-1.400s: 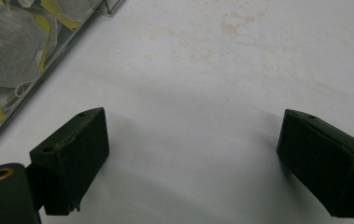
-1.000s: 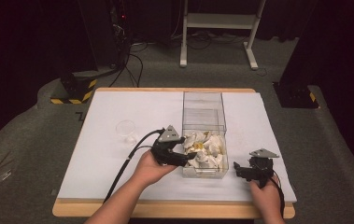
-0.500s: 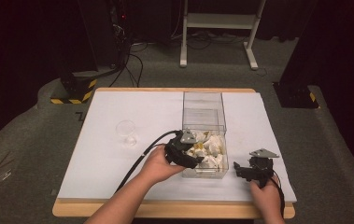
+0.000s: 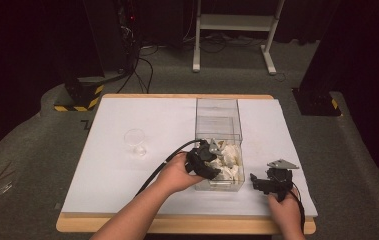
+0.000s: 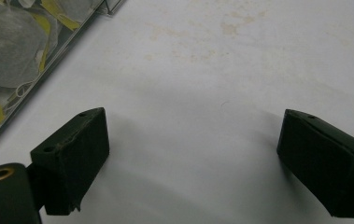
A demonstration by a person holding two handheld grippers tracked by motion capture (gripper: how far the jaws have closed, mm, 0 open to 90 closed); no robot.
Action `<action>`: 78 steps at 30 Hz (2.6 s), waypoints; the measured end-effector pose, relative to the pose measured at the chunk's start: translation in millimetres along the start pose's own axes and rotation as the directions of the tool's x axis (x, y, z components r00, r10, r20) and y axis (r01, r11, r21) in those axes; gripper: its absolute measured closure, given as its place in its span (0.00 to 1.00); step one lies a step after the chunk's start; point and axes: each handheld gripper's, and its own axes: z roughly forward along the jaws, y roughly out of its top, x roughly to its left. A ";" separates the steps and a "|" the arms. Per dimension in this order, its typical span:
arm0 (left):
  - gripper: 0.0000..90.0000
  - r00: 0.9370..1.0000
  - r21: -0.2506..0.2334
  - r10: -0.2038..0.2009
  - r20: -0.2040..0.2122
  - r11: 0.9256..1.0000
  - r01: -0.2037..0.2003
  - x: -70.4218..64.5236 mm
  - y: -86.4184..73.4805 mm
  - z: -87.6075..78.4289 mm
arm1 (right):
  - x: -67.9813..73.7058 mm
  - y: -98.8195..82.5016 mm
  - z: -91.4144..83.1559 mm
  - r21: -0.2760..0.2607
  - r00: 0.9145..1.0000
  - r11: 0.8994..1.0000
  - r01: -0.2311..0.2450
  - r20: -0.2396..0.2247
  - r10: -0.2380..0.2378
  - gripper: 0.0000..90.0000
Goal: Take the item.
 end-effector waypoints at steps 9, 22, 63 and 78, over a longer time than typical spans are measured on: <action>0.49 0.996 0.037 0.063 -0.058 0.997 -0.061 -3.4 3.1 4.8 | 0.0 0.0 0.0 0.000 1.000 1.000 0.000 0.000 0.000 0.10; 0.62 0.992 0.039 0.111 -0.058 0.993 -0.108 -6.8 2.0 6.6 | 0.1 0.0 0.0 0.000 1.000 1.000 -0.001 0.000 0.001 0.10; 0.99 0.997 -0.240 -0.056 0.052 0.969 0.067 11.4 -32.0 -23.7 | -0.1 -0.1 -0.1 -0.001 1.000 1.000 0.000 -0.002 0.000 0.10; 0.99 0.991 -0.358 -0.105 0.078 0.925 0.127 19.0 -46.9 -38.9 | -0.1 -0.1 -0.1 -0.001 1.000 1.000 0.000 -0.002 0.000 0.10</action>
